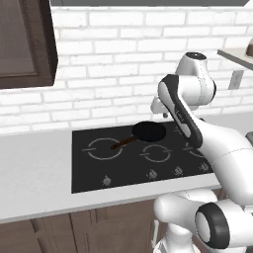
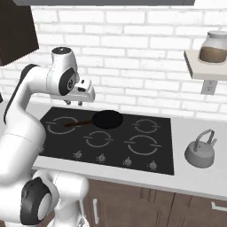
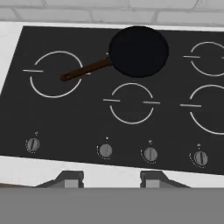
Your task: Pick the kettle from the counter and place it on a stove burner. Then turn the burner on.
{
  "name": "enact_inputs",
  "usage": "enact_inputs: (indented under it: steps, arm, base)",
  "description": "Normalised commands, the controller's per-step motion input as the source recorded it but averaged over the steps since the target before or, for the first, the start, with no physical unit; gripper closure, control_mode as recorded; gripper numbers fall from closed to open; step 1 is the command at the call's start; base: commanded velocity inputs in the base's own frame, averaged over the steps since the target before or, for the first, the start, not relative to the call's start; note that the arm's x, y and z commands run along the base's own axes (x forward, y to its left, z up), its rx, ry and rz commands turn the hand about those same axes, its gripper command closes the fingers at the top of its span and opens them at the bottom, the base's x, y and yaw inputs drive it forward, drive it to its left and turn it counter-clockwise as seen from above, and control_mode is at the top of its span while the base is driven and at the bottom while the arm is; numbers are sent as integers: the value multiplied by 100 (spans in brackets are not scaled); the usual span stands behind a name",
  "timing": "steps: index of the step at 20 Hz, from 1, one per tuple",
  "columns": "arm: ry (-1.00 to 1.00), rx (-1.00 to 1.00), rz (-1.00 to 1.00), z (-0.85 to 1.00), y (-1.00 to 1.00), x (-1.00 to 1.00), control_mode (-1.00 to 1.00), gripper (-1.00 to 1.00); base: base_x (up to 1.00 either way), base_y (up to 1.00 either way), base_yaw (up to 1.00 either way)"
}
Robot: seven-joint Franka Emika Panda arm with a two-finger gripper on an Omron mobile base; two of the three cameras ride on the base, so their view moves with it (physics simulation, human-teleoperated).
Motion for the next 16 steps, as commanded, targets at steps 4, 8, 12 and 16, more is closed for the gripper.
enact_inputs:
  steps: [4, 8, 12, 16]
  arm:
    - [-1, 0, 0, 0, -5, -10, -100, -100]
    - [-1, 1, -3, -2, -29, -55, -100, -100]
    - [0, 2, -5, -3, -35, -58, -100, -100]
    - [-1, 1, -9, -2, -31, -47, -100, -100]
  base:
    - [0, 0, 0]
    - [0, 0, 0]
    - [0, 0, 0]
    - [0, 0, 0]
